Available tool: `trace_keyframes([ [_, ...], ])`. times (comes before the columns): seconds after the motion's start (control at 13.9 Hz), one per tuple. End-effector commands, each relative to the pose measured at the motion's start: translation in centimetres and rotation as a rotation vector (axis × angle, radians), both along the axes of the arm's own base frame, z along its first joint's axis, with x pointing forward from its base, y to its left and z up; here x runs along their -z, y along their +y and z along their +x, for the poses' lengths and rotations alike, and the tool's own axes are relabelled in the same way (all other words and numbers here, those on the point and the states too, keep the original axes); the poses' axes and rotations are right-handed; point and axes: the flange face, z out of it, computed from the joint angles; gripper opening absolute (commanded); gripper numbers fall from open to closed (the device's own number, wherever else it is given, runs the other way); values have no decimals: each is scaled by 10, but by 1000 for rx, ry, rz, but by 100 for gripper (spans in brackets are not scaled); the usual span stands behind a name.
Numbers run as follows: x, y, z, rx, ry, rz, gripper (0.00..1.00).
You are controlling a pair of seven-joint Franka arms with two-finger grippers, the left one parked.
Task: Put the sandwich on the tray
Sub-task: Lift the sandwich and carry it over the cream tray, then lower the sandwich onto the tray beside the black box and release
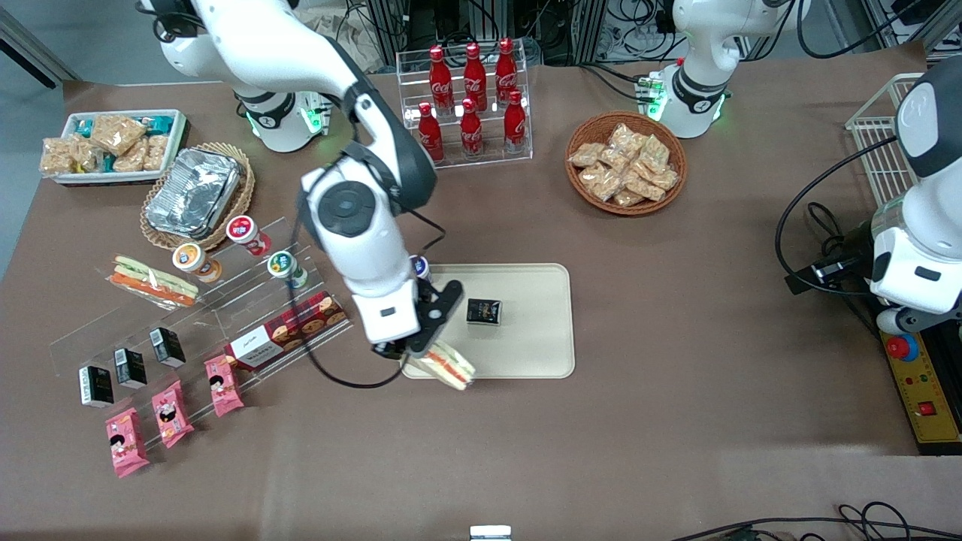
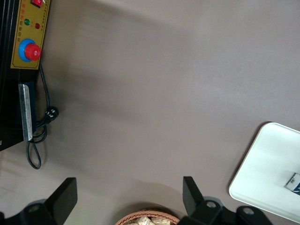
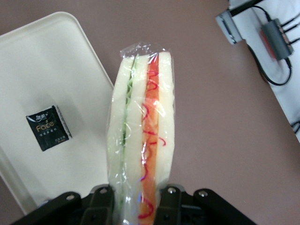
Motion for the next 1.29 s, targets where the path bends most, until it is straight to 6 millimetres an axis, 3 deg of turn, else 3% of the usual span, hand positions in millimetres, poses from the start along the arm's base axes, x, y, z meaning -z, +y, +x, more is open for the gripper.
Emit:
trace_keyframes([
  [0.0, 28, 21, -7, -63, -19, -32, 30],
  [0.07, 34, 34, -18, -89, -15, -43, 30],
  [0.36, 60, 48, -41, -111, 35, -67, 29],
  [0.5, 68, 67, -60, -142, 45, -79, 30],
  [0.72, 85, 66, -60, -138, 61, -95, 36],
  [0.86, 87, 62, -57, -131, 62, -99, 50],
  [1.22, 105, 54, -44, -129, 27, -103, 50],
])
